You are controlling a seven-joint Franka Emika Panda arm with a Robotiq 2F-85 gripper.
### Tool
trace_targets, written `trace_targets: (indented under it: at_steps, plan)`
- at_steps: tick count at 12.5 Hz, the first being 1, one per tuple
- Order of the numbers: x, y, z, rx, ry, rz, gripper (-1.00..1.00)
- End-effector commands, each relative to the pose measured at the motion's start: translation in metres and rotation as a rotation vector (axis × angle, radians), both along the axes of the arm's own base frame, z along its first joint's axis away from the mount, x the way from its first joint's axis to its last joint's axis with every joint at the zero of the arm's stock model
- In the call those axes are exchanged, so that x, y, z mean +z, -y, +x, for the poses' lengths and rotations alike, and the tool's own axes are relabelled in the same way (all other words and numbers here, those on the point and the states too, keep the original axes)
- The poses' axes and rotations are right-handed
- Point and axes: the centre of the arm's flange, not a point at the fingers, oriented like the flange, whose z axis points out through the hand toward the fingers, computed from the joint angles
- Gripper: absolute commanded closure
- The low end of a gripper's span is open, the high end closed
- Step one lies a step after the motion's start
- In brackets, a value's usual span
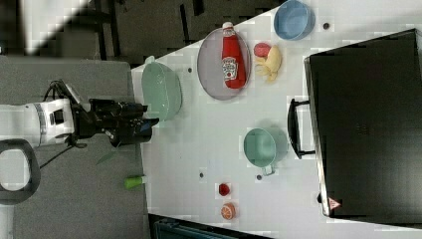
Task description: Drag mug right to left.
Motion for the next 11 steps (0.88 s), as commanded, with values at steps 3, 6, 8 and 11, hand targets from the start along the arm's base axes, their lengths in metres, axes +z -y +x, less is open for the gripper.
trace_targets:
  at_steps: [3,6,8,11]
  plan:
    - [0.038,0.036,-0.092,-0.204,-0.043,0.031,-0.99]
    - [0.004,0.037,-0.088,-0.177,-0.085,0.031,-1.00]
    - [-0.037,0.037,-0.084,-0.079,-0.127,0.037,-1.00]
    - [-0.108,0.039,-0.077,0.058,-0.143,0.046,-1.00]
